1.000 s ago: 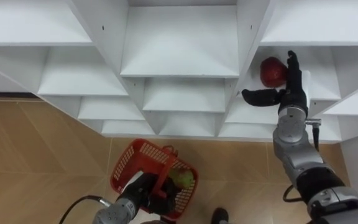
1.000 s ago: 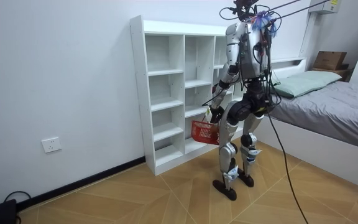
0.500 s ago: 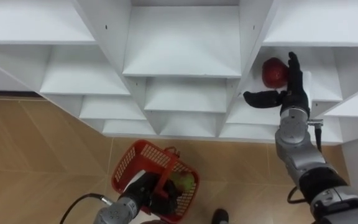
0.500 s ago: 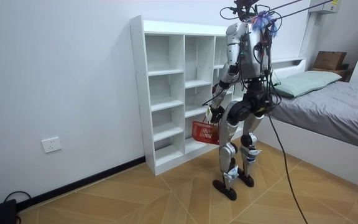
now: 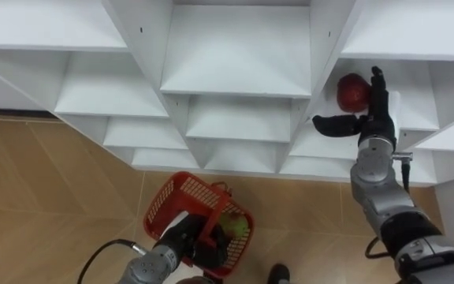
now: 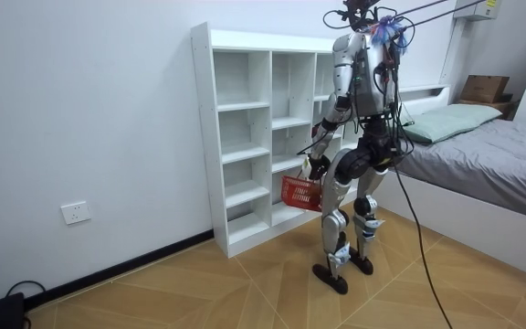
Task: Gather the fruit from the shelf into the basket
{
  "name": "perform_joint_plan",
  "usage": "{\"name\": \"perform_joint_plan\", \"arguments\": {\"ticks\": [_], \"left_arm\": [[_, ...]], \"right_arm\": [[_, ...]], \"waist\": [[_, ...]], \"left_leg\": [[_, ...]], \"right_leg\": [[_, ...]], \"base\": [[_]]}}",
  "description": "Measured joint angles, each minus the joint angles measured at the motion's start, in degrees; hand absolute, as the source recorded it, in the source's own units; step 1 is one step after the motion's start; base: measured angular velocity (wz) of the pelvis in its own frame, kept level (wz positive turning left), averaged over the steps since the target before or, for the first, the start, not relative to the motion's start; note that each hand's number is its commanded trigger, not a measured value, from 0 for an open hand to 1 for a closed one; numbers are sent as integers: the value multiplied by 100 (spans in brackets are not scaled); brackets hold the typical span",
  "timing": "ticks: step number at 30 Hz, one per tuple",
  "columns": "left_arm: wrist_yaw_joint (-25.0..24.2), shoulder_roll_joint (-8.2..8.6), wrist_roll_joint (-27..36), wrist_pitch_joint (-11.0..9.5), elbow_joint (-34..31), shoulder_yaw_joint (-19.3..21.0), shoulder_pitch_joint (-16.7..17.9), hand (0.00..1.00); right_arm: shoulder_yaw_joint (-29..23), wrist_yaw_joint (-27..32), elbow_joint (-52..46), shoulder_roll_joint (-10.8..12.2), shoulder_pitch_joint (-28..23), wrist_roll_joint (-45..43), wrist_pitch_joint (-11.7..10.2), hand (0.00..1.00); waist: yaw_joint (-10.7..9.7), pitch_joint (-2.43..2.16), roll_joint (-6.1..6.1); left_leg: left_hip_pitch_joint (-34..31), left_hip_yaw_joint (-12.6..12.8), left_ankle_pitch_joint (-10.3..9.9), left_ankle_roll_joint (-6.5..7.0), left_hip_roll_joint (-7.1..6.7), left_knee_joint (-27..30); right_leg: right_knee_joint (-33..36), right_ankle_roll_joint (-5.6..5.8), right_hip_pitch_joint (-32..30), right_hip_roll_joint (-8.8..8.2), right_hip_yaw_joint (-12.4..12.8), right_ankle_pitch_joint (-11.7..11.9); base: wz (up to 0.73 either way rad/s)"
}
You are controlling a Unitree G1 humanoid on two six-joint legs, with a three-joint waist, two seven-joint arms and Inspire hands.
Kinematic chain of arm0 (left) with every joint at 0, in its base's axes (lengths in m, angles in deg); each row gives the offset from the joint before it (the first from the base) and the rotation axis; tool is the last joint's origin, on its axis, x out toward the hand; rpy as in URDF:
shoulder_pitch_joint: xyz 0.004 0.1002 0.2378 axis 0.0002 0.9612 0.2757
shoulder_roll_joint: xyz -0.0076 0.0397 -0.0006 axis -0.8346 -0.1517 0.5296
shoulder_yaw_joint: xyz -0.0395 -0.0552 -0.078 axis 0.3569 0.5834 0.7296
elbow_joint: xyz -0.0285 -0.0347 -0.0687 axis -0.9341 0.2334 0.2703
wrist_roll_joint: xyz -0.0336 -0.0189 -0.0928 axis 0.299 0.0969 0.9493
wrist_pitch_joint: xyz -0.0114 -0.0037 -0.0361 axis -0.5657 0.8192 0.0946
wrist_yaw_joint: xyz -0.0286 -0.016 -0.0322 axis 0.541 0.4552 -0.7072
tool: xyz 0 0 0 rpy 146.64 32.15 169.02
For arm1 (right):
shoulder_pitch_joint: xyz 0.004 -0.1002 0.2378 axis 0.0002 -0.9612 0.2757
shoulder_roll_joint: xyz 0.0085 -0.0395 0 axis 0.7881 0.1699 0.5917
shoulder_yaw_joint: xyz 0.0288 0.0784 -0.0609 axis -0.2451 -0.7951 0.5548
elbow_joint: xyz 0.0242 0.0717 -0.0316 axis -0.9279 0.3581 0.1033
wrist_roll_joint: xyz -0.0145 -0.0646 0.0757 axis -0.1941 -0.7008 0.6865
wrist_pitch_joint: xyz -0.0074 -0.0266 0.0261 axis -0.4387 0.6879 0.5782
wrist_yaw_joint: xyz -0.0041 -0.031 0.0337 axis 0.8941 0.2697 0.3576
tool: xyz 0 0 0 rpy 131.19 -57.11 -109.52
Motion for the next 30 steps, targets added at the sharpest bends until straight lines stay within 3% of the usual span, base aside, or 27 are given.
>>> {"name": "perform_joint_plan", "arguments": {"ticks": [1, 3, 4, 6, 10, 30], "left_arm": [[18, -2, 3, 0, -5, -10, 0, 100], [33, -5, 4, 0, -11, -36, 0, 100], [34, -5, 3, 1, -11, -44, 1, 100], [36, -4, 3, 1, -18, -47, 0, 100], [38, -3, 3, 2, -20, -52, 0, 100], [31, -116, 3, 5, -19, -132, 56, 100]], "right_arm": [[1, 17, 0, -4, 1, -6, 0, 53], [-3, 108, 2, -28, 6, -23, 4, 57], [-4, 152, 19, -69, 18, -25, 4, 77], [-4, 180, 38, -164, 28, -24, 5, 100], [-7, 203, 46, -262, 33, -28, 42, 100], [-1, 262, 50, -239, 35, -36, 55, 100]], "waist": [[2, -2, 3], [8, -2, 3], [7, -2, 3], [7, -2, 3], [2, -3, 5], [-7, -10, 7]], "left_leg": [[0, 2, 0, 0, -1, 1], [-1, 6, 0, 0, 0, 1], [-1, 7, 0, 0, 0, 1], [-1, 9, 0, 0, 1, 1], [-1, 19, 0, 0, 5, 0], [-10, 8, 3, 5, 0, 1]], "right_leg": [[2, 0, 0, -1, 1, 0], [1, 0, 0, 0, 0, 0], [1, 0, 0, 0, 0, 0], [1, 0, 0, 2, 0, 0], [0, -2, 0, 8, 2, 1], [-4, -1, -1, 0, -3, 2]], "base": [[0], [0], [0], [0], [0], [0]]}}
